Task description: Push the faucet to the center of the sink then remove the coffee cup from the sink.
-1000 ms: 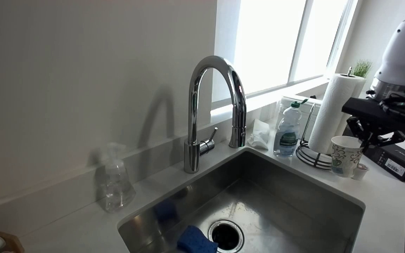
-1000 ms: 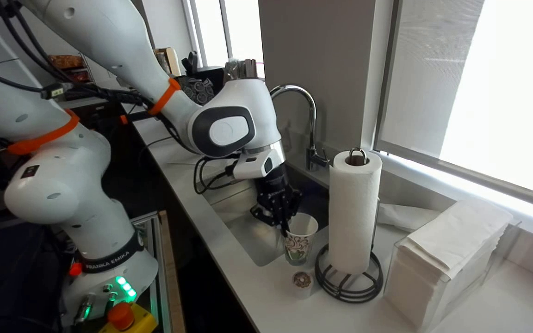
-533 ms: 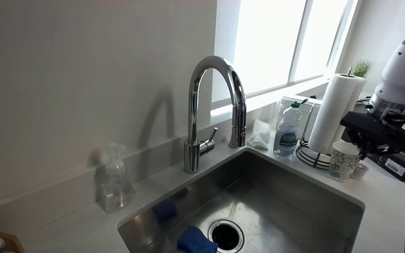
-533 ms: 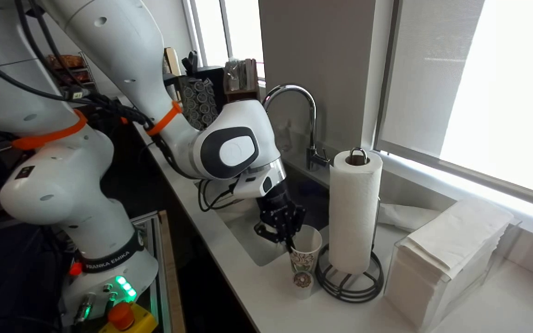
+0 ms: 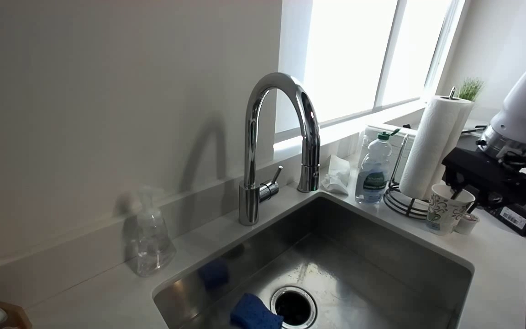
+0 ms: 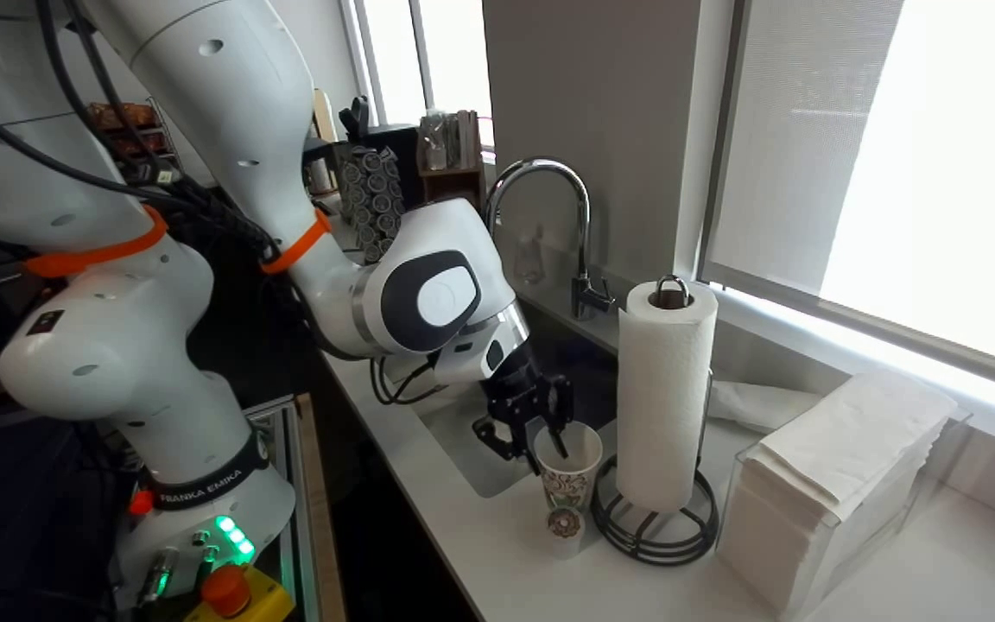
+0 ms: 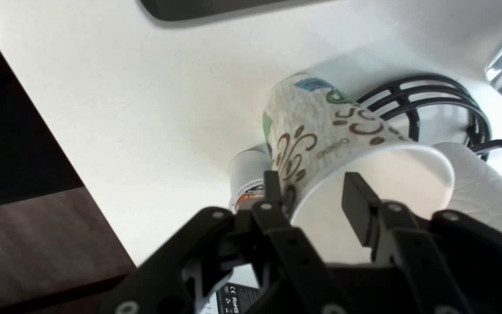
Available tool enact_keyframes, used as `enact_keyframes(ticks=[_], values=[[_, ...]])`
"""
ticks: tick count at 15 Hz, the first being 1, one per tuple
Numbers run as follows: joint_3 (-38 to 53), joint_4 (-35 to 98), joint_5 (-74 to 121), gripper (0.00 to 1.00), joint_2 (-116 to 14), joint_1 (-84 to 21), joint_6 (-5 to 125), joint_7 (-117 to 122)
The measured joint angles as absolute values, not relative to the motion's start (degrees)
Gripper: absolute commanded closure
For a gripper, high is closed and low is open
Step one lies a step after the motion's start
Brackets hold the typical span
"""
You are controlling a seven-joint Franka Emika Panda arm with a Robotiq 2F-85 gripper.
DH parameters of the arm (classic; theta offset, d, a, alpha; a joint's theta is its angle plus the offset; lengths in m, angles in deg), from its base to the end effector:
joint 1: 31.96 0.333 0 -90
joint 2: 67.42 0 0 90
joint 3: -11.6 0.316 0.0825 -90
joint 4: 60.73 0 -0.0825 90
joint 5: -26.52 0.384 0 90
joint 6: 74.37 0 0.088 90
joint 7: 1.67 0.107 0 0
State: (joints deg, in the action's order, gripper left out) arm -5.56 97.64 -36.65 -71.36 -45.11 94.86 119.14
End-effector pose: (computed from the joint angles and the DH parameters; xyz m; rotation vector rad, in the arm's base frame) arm 0.3590 -0.1388 0.2465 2.1376 -2.1478 0.5843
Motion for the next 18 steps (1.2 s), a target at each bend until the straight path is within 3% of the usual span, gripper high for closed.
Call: enact_keyframes(ticks=[3, 4, 11, 18], values=[[-5.4, 97.3, -36.7, 0.04, -71.5, -44.5, 96.7, 119.2], [-5.3, 97.1, -36.7, 0.01, -71.8, -44.2, 96.7, 119.2], [-4.4, 96.3, -27.7, 0.00, -75.2, -35.3, 90.9, 111.1], [-6.5, 96.2, 2.2, 0.00, -85.5, -11.0, 77.9, 80.8]])
